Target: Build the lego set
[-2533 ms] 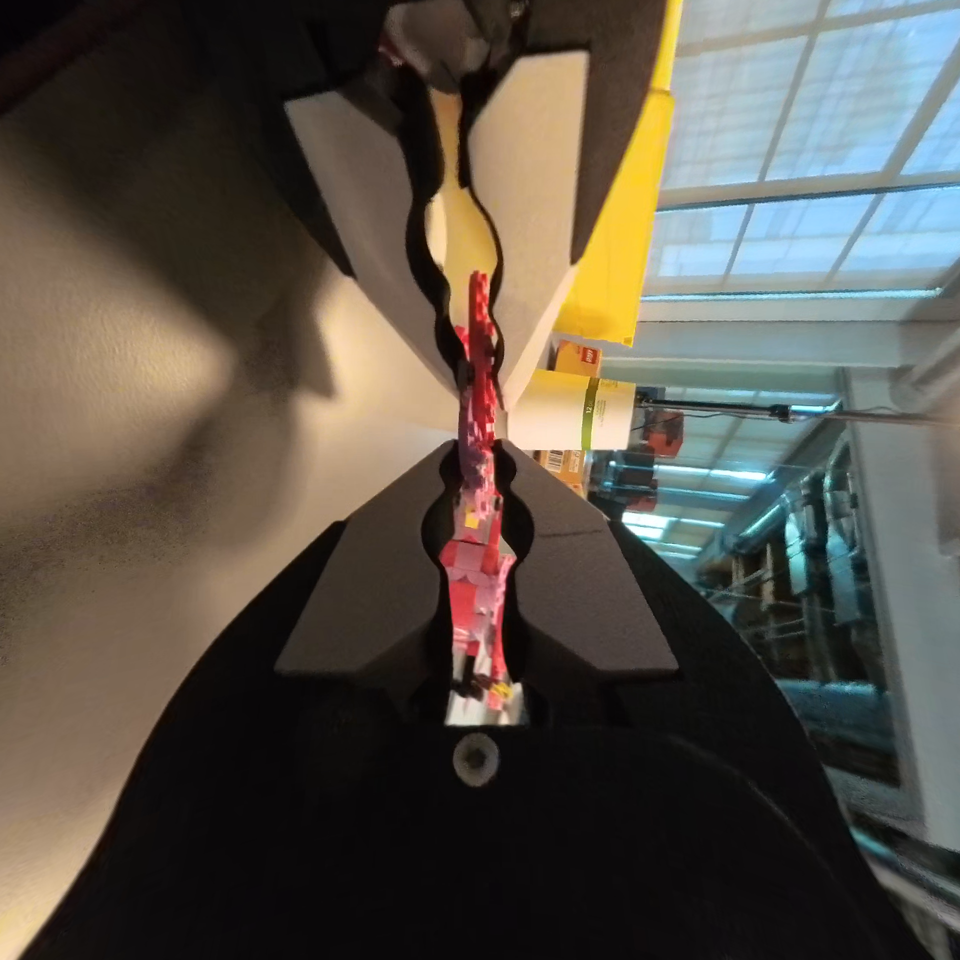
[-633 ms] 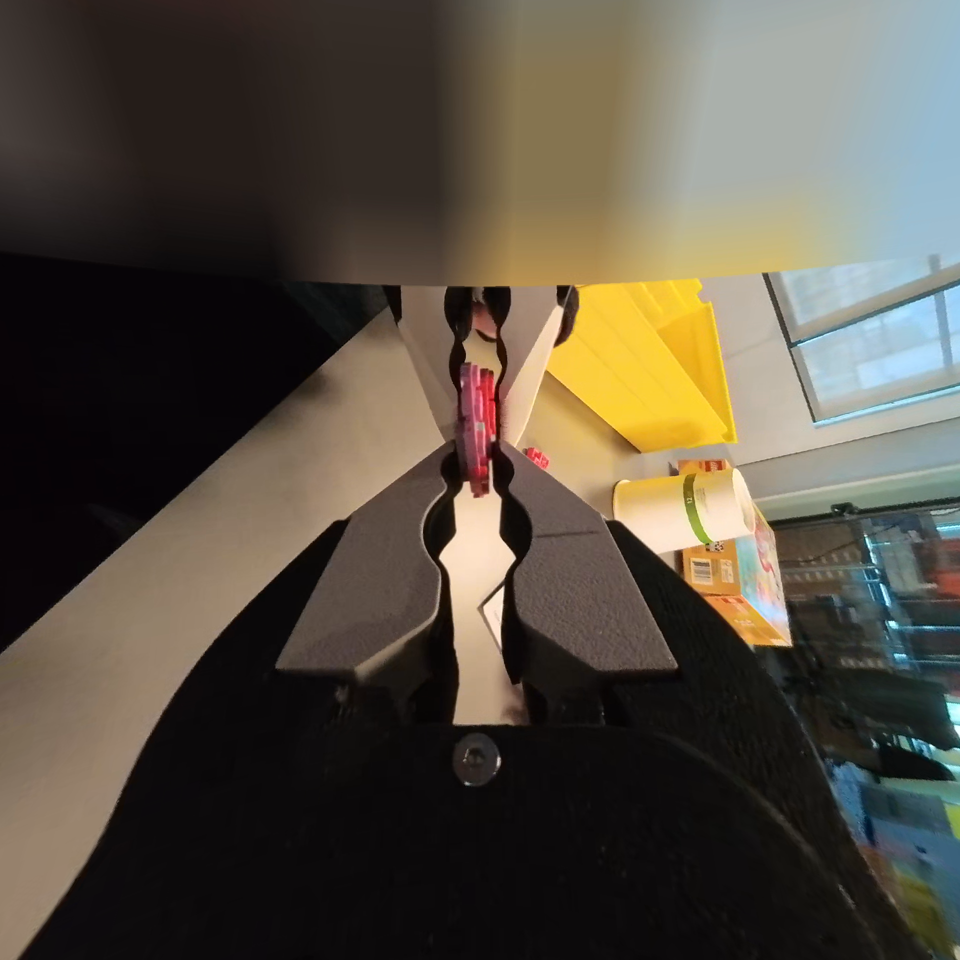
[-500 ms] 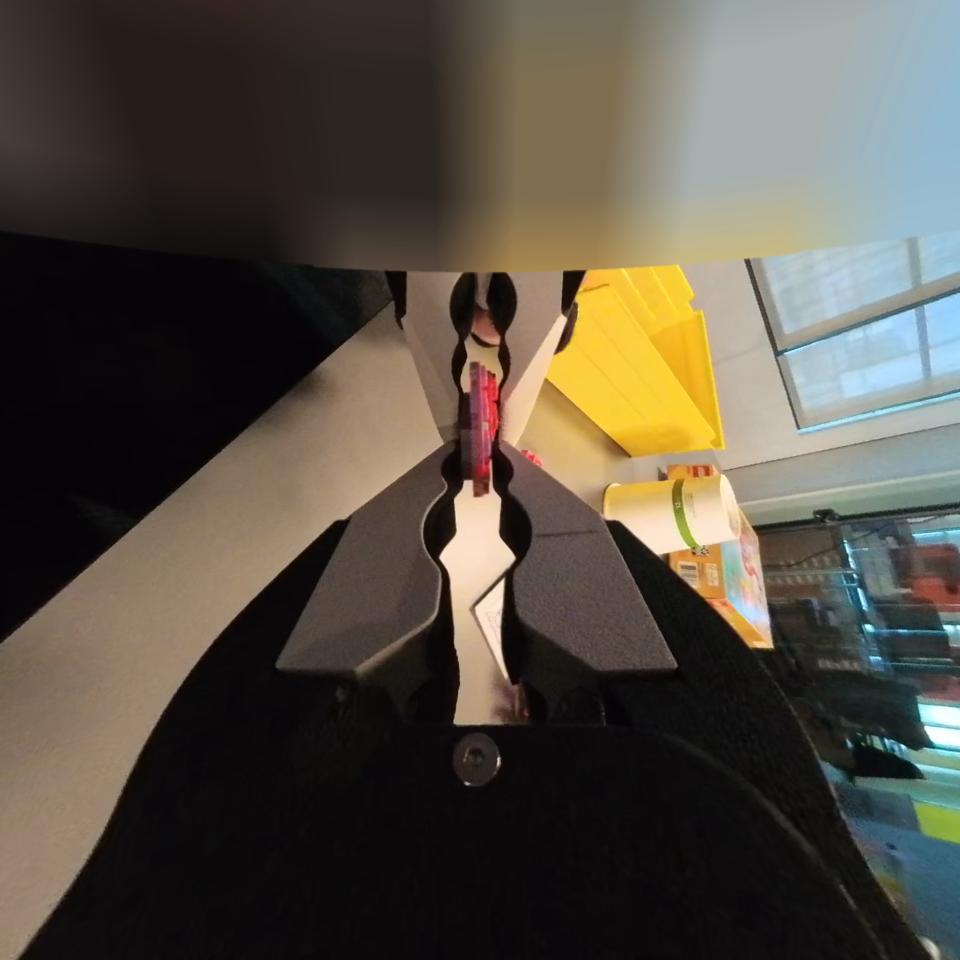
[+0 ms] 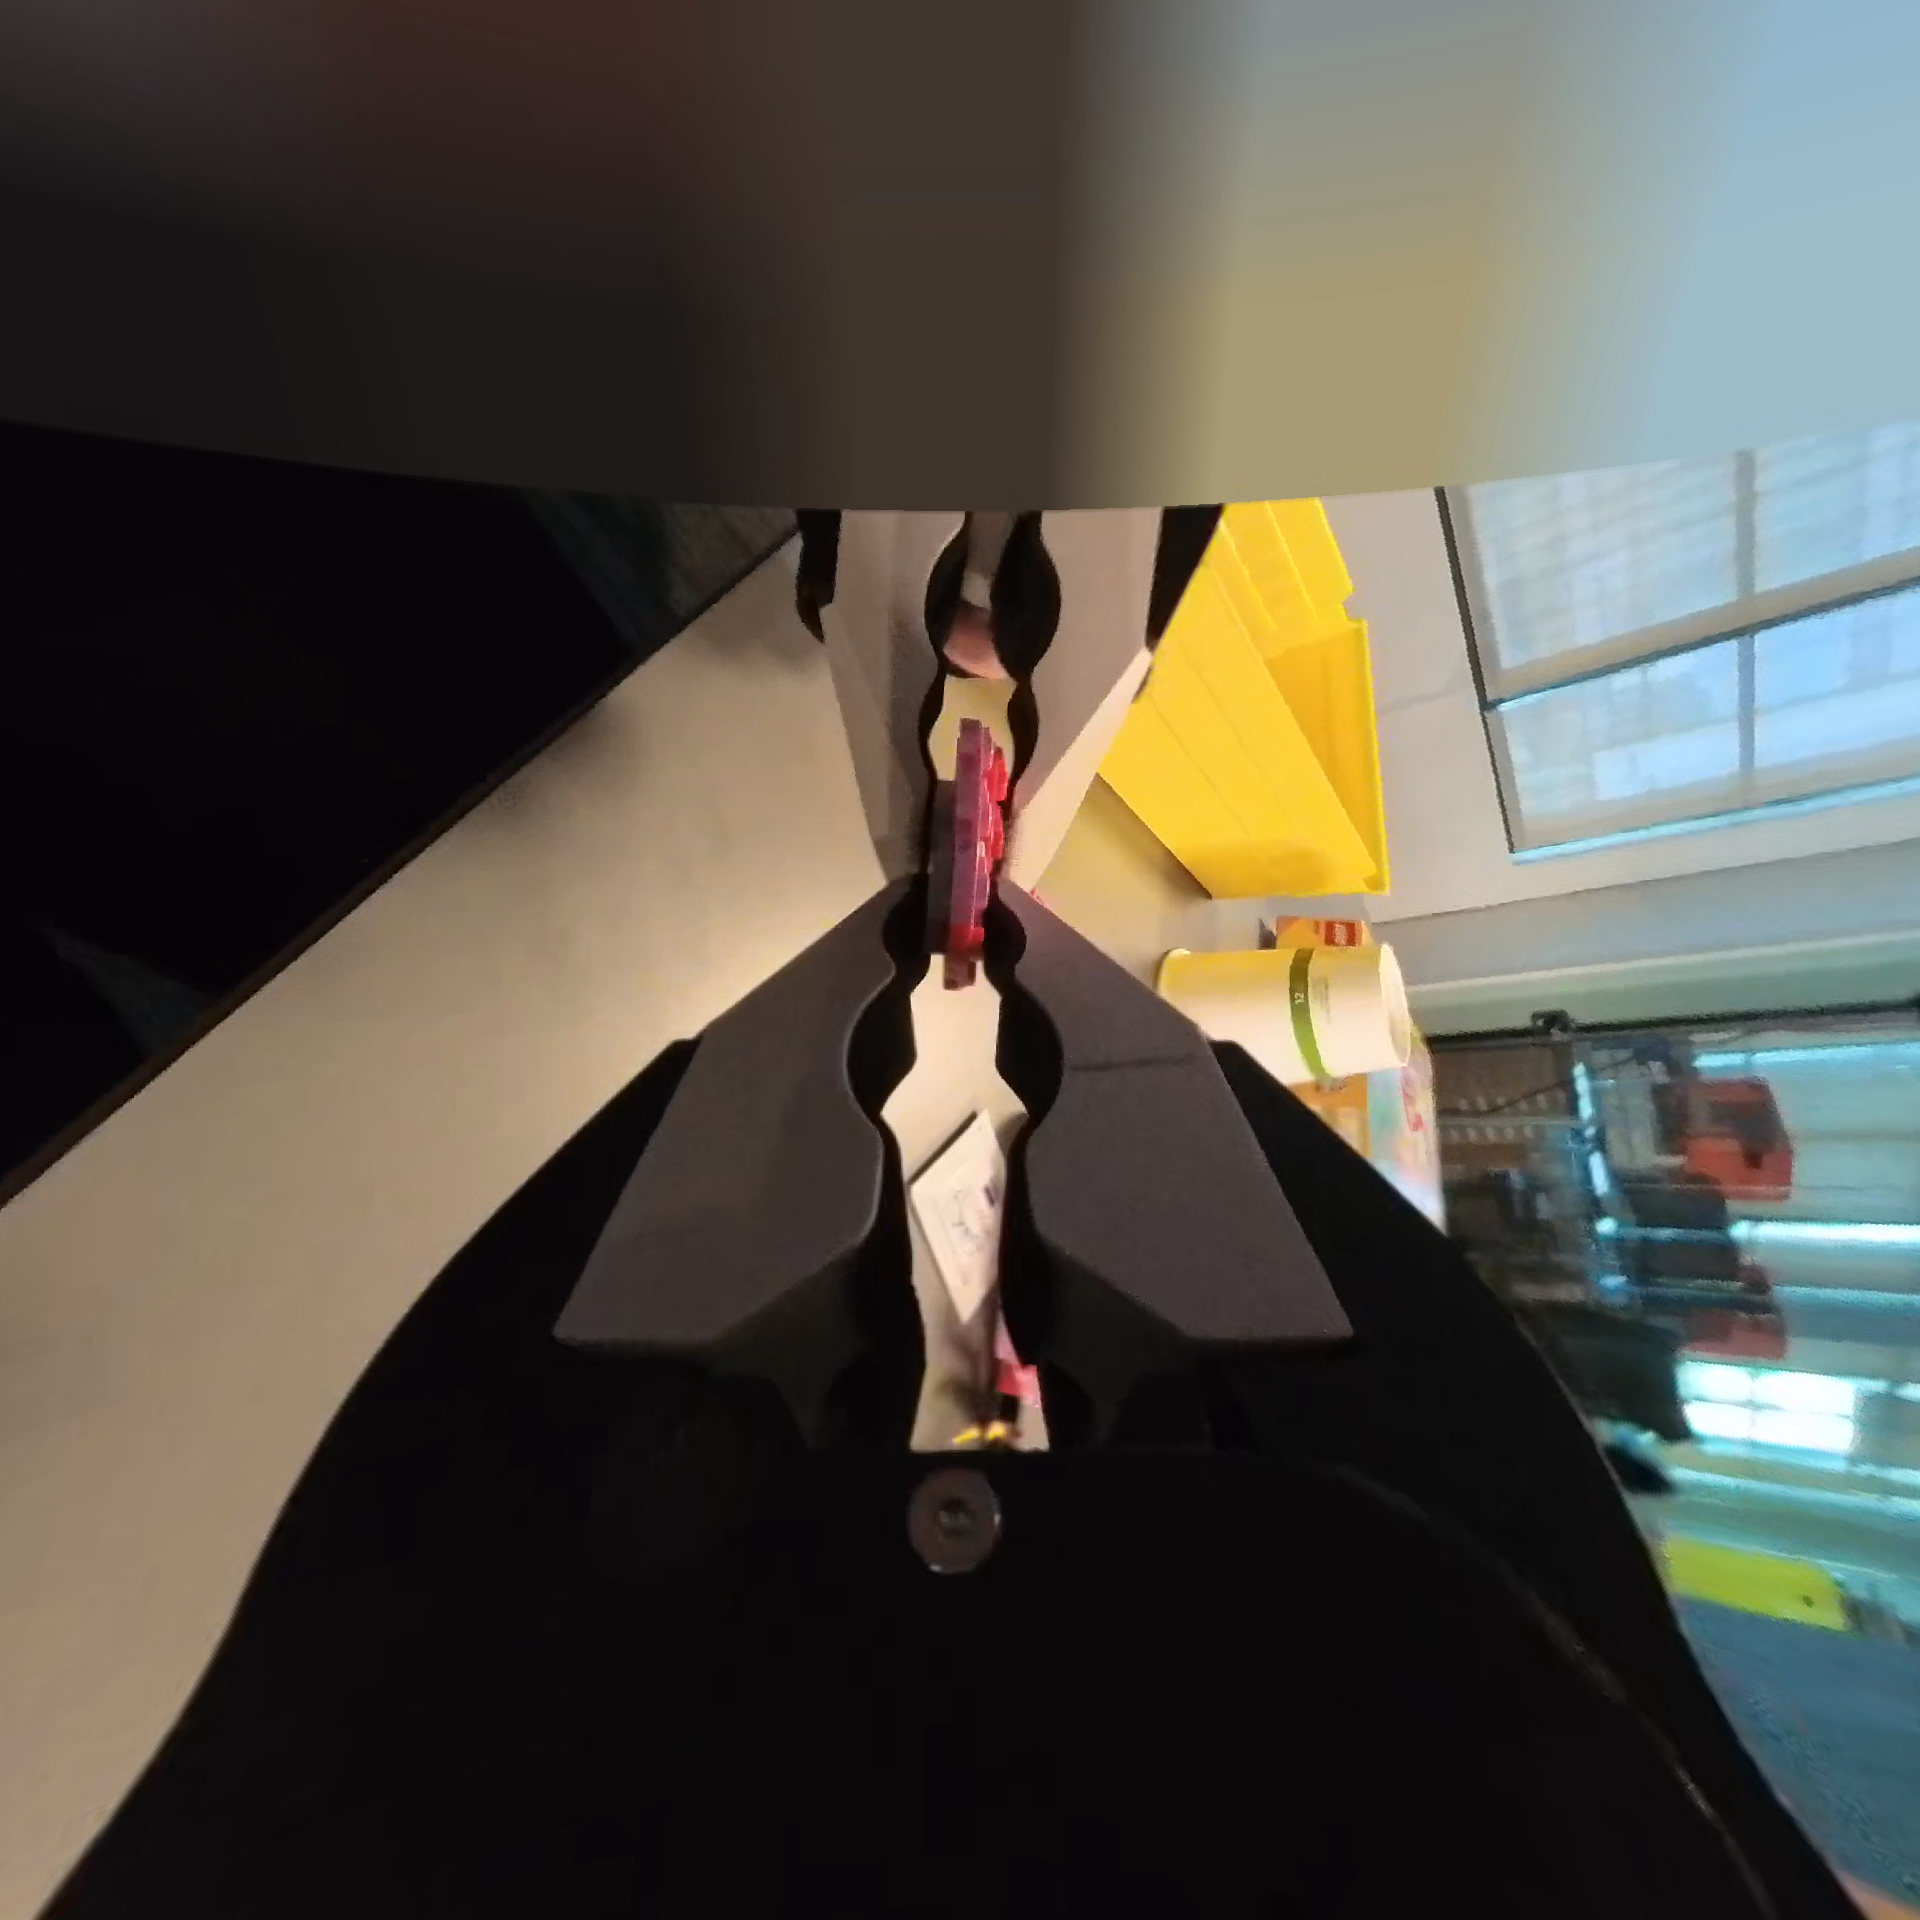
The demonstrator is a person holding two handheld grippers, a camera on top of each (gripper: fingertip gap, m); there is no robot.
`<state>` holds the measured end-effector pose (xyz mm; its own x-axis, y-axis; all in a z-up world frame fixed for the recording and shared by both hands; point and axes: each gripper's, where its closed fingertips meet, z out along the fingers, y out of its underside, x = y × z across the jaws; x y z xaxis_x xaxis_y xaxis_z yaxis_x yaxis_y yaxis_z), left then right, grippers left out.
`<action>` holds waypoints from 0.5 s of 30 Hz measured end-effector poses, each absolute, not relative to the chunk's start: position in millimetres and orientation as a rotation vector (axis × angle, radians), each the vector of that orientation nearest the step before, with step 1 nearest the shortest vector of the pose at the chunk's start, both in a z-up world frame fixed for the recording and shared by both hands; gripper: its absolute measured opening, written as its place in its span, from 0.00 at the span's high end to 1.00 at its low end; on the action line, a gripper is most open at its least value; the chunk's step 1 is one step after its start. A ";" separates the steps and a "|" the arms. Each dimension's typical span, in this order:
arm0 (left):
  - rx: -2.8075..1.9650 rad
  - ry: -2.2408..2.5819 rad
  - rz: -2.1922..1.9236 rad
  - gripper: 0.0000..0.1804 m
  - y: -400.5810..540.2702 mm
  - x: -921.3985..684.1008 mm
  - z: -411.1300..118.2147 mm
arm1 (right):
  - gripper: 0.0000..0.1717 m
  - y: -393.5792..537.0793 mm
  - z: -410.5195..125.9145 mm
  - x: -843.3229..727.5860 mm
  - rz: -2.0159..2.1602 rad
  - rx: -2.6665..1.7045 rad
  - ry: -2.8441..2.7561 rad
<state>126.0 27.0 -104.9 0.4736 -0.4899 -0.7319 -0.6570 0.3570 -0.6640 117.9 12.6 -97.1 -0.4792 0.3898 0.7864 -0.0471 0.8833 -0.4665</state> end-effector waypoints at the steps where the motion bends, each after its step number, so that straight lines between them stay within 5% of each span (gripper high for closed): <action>1: -1.300 1.161 0.176 0.94 30.5 123.5 -107.2 | 0.96 18.1 -98.5 117.0 0.529 -0.299 -1.999; 2: -1.335 1.178 0.221 0.94 34.9 118.1 -113.4 | 0.94 29.7 -101.4 117.5 0.479 -0.336 -1.992; 4: -1.414 1.214 0.349 0.94 43.7 101.0 -129.6 | 0.73 66.2 -107.2 126.0 0.381 -0.469 -1.989; 6: -1.487 1.258 0.483 0.94 50.0 82.3 -147.3 | 0.64 107.6 -102.4 141.0 0.422 -0.688 -1.882; 15: -1.525 1.514 0.722 0.94 82.3 89.7 -181.9 | 0.74 290.8 -35.5 293.1 0.153 -0.976 -0.745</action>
